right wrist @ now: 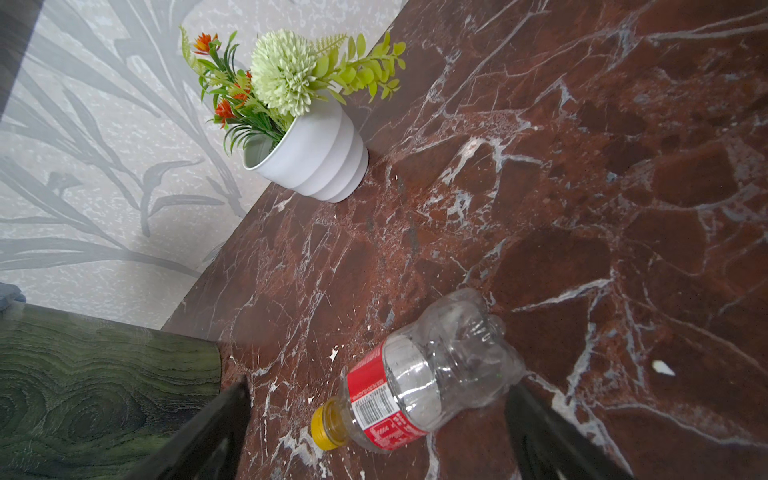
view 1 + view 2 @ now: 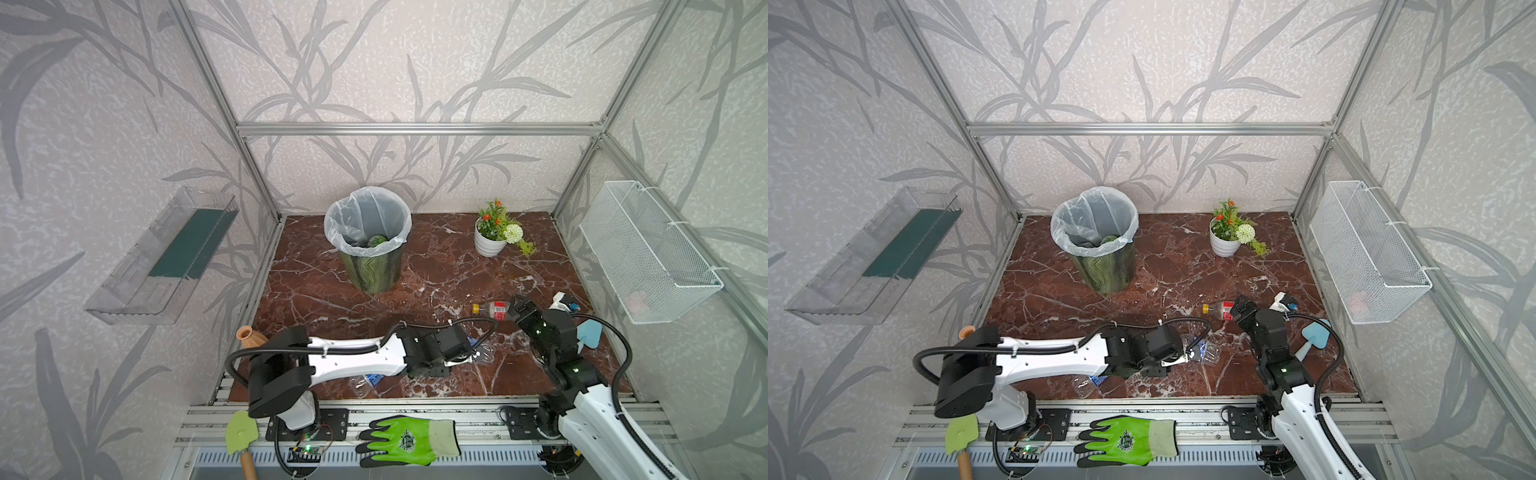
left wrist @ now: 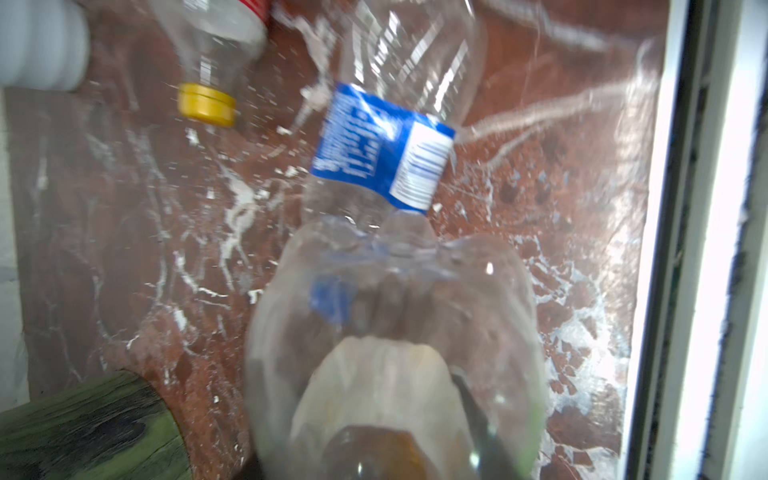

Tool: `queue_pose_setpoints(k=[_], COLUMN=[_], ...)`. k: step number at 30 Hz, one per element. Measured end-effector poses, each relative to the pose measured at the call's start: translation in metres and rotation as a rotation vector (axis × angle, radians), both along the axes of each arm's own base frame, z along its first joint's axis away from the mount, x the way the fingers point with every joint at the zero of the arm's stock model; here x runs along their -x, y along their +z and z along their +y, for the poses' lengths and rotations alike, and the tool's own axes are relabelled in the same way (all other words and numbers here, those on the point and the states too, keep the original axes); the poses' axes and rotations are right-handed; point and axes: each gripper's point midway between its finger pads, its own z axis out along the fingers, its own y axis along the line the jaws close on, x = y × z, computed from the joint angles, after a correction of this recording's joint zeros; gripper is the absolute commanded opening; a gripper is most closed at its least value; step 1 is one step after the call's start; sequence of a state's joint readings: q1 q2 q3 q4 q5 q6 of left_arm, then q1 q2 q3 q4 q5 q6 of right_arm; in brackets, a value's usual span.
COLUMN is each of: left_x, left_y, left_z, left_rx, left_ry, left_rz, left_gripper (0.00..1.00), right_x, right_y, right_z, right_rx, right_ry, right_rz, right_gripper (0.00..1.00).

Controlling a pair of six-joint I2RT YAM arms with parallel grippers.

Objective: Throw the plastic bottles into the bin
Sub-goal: 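Lift the orange-label bottle with left gripper and carry it over the bin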

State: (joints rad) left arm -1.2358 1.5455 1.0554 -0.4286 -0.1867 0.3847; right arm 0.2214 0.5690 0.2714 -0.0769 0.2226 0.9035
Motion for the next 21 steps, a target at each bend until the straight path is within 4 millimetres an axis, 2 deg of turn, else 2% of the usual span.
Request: queue_pose_setpoints(k=[2,5,9,12,16,19,21], left_x=[-0.008,-0.027,-0.052,-0.062,-0.057,-0.047,-0.042], left_y=[0.034,0.096,0.19,0.258,0.357,0.421,0.452], left_z=[0.004,0.019,0.057,0.09,0.131,0.155,0.169], left_rx=[0.096,0.264,0.514,0.677,0.894,1.032,1.104], left_ry=[0.041,0.128,0.263,0.335,0.361,0.35,0.346], left_rz=[-0.035,-0.13,-0.298,-0.436,-0.627,-0.746,-0.811], left_gripper=[0.41,0.41,0.41,0.41,0.41,0.41,0.41], right_x=[-0.001,-0.002,-0.006,-0.009,-0.013,-0.014,-0.015], right_y=[-0.001,-0.004,-0.009,-0.014,-0.016,-0.015,-0.014], right_z=[0.001,0.004,0.008,0.013,0.018,0.02,0.021], right_rx=[0.004,0.007,0.0,-0.011,-0.026,-0.037,-0.042], right_ry=[0.008,0.022,0.041,0.058,0.077,0.089,0.092], right_rz=[0.004,0.013,0.032,0.046,0.051,0.043,0.039], right_gripper=[0.94,0.94,0.94,0.93,0.92,0.92,0.92])
